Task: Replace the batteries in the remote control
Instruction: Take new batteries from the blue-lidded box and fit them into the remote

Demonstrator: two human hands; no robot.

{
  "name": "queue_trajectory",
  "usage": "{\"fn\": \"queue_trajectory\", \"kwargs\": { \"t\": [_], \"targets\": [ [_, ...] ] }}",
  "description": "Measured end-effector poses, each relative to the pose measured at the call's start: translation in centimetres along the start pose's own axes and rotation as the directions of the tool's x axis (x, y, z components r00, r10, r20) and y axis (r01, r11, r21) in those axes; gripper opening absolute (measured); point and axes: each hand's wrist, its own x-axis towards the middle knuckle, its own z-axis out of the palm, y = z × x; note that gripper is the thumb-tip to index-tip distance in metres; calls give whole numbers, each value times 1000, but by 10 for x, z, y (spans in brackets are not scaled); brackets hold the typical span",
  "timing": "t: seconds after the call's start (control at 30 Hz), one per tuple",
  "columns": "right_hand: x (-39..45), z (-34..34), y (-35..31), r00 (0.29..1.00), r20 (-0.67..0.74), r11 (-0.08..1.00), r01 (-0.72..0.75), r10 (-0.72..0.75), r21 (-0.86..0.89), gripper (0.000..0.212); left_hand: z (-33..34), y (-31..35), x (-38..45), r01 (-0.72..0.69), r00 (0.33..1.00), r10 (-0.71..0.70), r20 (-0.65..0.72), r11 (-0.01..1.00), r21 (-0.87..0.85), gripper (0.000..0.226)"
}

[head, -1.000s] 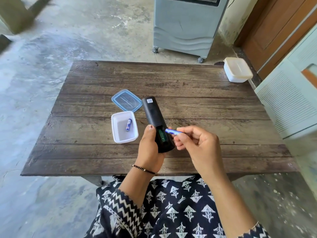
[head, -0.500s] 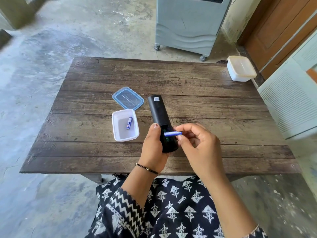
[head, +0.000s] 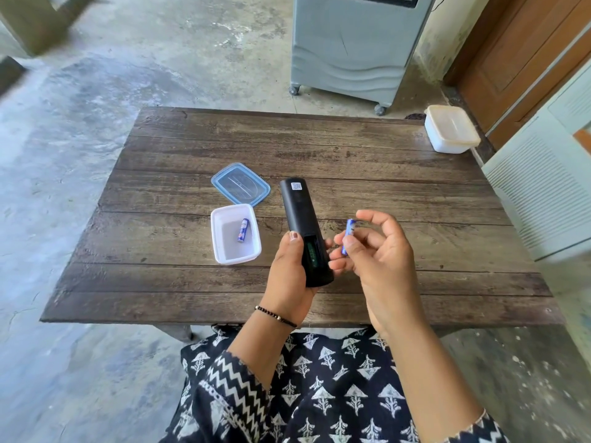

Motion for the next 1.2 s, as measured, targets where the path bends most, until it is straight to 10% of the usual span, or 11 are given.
{"fn": "queue_trajectory", "kwargs": {
  "t": [0.17,0.37,0.83,1.2],
  "targets": [
    [-3,-4,1,996,15,959,87,-86,-271,23,2,1,-3,-38,999,39,-27,998,55,24],
    [-10,3,9,914,178,610,379,-364,-696,22,4,-1,-3,-66,995,73,-63,993,99,25],
    [-17,8,12,847,364,301,490,-387,-818,17,8,4,-5,-31,999,31,-33,999,25,22],
    [-12,-5,19,867,367,438,490,-339,-754,19,9,-4,-8,21,999,-21,-30,1000,7,25]
  ]
}}
